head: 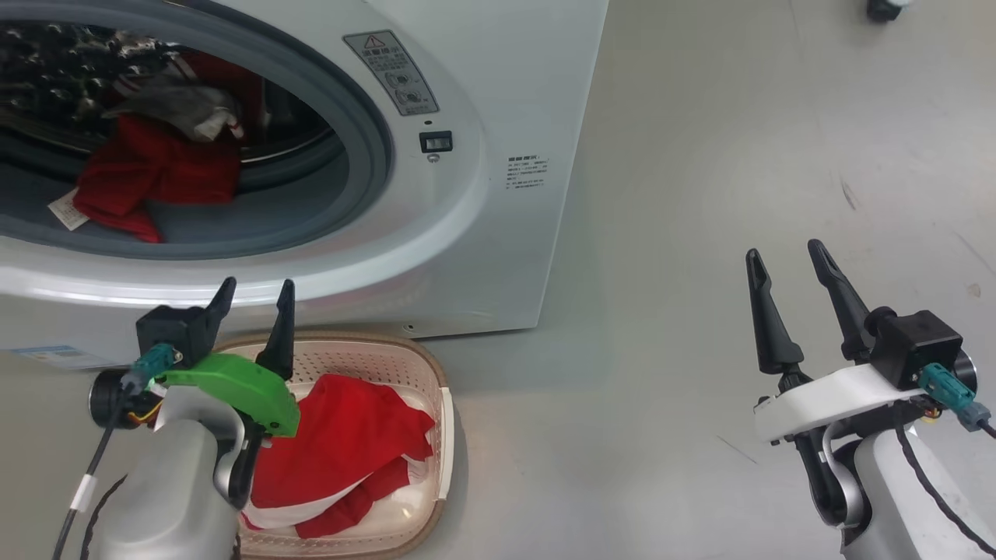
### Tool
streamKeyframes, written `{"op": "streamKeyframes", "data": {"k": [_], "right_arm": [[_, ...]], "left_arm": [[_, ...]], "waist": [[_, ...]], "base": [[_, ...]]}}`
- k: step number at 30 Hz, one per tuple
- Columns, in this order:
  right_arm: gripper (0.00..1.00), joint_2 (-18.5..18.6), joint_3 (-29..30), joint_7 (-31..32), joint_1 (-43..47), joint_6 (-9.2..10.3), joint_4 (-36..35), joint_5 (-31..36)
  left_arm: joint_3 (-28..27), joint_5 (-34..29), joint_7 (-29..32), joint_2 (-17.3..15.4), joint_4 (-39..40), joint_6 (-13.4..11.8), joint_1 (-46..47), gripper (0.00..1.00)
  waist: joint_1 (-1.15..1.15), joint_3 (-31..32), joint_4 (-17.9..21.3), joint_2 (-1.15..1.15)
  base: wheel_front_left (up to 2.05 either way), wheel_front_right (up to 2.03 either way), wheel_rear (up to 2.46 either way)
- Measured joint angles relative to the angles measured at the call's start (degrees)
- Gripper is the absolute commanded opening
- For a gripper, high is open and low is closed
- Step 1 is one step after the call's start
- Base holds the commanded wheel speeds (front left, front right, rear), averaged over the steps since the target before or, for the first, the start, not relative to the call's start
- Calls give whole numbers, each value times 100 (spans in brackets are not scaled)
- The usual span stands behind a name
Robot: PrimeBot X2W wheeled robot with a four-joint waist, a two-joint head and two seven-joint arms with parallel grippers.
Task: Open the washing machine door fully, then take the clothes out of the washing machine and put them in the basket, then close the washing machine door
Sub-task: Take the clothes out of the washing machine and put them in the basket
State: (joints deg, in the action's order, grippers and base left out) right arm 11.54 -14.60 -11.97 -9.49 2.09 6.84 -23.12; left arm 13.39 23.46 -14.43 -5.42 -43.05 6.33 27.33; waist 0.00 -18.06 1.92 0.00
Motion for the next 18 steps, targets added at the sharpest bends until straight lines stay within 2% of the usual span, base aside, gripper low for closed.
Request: {"op": "streamKeyframes", "data": {"k": [7,18], "right_arm": [[100,-100,15,-21,263,-21,105,-179],[100,-124,-30,-45,581,-27,171,-204]], "left_arm": [[-188,-29,-1,89,932,3,-341,100],[-434,-105,-1,92,1808,3,-1238,100]], "waist": [[0,449,-219,0],[0,1056,-418,0]], "base": [[0,0,0],[0,0,0]]}}
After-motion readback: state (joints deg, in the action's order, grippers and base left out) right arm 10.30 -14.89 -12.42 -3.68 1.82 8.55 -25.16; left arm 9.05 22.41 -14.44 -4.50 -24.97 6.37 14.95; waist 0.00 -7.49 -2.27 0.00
